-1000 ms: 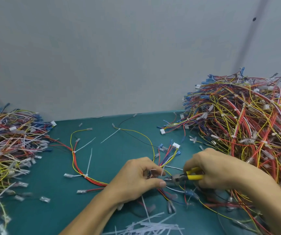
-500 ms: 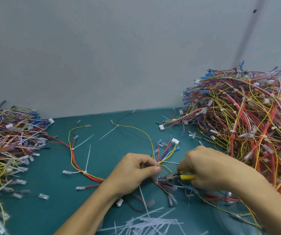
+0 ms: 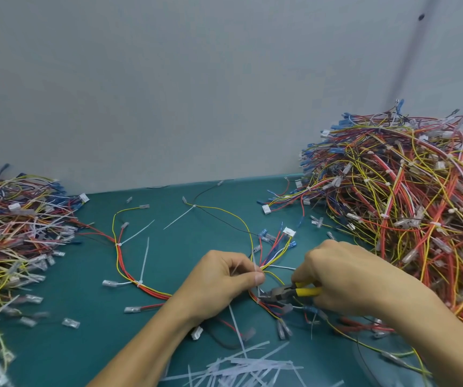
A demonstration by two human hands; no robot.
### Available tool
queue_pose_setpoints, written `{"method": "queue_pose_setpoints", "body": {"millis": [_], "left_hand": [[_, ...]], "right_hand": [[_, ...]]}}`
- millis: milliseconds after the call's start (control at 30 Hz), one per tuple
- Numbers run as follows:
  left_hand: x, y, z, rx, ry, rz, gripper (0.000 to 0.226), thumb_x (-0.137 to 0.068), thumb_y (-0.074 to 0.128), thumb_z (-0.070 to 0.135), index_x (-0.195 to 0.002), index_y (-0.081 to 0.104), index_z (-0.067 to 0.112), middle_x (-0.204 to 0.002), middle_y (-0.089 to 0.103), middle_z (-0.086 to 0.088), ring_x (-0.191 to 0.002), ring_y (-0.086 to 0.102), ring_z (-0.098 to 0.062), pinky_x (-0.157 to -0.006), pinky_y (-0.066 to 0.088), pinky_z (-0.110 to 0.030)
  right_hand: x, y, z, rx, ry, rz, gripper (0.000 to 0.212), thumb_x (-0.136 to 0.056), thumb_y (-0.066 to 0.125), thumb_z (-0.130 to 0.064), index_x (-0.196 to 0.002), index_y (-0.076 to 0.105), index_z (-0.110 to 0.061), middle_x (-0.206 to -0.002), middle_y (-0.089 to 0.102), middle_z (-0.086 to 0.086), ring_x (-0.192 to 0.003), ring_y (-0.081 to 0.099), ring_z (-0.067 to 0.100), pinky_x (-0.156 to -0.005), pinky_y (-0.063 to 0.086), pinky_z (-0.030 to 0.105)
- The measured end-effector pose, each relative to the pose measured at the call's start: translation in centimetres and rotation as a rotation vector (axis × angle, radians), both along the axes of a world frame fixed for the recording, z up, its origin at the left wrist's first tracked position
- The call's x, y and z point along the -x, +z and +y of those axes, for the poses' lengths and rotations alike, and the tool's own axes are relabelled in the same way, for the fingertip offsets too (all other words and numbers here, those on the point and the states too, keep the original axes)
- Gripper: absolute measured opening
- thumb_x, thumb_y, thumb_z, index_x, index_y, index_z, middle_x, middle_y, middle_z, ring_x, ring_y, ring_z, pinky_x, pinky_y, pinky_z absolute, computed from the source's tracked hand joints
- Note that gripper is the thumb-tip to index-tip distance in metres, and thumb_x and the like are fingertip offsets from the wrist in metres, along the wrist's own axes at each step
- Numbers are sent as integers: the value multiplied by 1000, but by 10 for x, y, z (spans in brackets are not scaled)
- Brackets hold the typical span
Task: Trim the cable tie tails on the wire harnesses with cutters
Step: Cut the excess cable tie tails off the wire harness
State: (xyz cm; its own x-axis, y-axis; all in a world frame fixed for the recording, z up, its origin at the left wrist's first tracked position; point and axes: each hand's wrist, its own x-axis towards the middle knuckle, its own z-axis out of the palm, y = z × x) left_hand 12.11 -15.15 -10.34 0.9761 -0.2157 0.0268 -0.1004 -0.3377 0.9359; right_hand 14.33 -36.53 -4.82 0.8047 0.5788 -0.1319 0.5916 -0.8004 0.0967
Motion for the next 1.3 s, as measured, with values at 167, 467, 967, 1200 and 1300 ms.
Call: {"method": "queue_pose_setpoints", "body": {"millis": [167,467,967,1200,1300], "left_hand": [[0,1,0,0,3,3,15,-85,72,19,-70,71,21,-52,55,13,-48,39,-1,-50,31,-14],[-1,-1,1,1,6,-5,15,-84,72,23,-70,71,23,-55,51,3,-53,35,-11,-51,28,-23],[-1,33,23,493,221,49,27,-99,40,8,-75,52,11,-68,55,-2,-51,40,-10,-51,33,-22],[11,27,61,-127,200,-85,12,-79,53,24,-75,64,20,-51,36,8,-54,33,-15,-56,29,-28],[15,26,55,-365,-22,-93,20,-71,67,22,-86,64,34,-59,29,10,-55,28,-9,-55,26,-25]], "right_hand": [[2,1,1,11,-1,2,13,-80,62,-33,-72,52,-30,-63,35,-4,-71,39,28,-47,21,24],[7,4,3,37,-22,10,35,-80,62,-28,-53,41,-29,-62,33,-4,-64,35,27,-46,22,25],[-1,8,0,-68,-24,-16,4,-81,52,-32,-83,49,-31,-85,55,-3,-87,55,27,-67,47,33],[-2,-9,13,-134,79,-73,31,-87,52,-36,-117,55,-43,-103,53,-11,-102,56,21,-74,46,31],[-3,-13,13,-130,104,-112,36,-86,51,-34,-122,52,-42,-106,52,-11,-103,55,21,-76,48,32]]}}
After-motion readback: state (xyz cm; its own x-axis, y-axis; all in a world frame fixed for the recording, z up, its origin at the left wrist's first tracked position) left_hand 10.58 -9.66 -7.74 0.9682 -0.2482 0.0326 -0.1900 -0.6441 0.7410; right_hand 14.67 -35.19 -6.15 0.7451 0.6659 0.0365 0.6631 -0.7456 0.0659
